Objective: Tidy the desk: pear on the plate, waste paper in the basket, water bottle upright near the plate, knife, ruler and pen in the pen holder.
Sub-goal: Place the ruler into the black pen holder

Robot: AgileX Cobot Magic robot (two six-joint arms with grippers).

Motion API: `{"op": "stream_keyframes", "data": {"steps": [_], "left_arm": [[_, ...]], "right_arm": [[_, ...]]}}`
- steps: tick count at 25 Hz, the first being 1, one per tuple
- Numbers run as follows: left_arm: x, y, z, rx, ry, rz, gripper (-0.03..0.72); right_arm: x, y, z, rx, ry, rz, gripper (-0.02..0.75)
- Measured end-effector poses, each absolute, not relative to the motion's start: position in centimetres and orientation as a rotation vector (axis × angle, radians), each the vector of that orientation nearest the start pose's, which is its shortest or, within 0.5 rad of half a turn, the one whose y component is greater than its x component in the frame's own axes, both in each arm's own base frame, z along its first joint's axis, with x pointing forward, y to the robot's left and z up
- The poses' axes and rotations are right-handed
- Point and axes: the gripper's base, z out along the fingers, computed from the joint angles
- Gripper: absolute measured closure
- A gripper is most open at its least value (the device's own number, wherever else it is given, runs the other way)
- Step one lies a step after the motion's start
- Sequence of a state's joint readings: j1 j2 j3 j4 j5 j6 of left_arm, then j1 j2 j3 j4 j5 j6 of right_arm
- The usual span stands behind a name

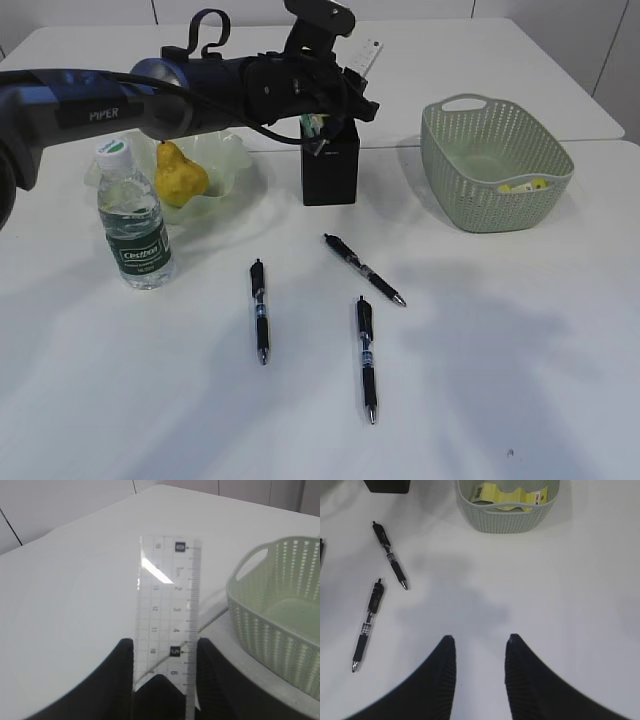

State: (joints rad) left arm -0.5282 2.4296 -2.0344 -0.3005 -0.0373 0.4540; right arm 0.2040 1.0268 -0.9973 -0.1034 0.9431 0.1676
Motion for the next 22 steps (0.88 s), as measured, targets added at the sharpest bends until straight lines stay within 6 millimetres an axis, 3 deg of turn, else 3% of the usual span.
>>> {"op": "stream_keyframes", "data": {"steps": [22], "left_arm": [[49.9, -27.3, 21.0, 0.681, 1.744, -0.183, 0.417]], "right_arm": [[19.2, 3.2, 35.2, -0.083, 2.436, 0.035, 0.458]]}}
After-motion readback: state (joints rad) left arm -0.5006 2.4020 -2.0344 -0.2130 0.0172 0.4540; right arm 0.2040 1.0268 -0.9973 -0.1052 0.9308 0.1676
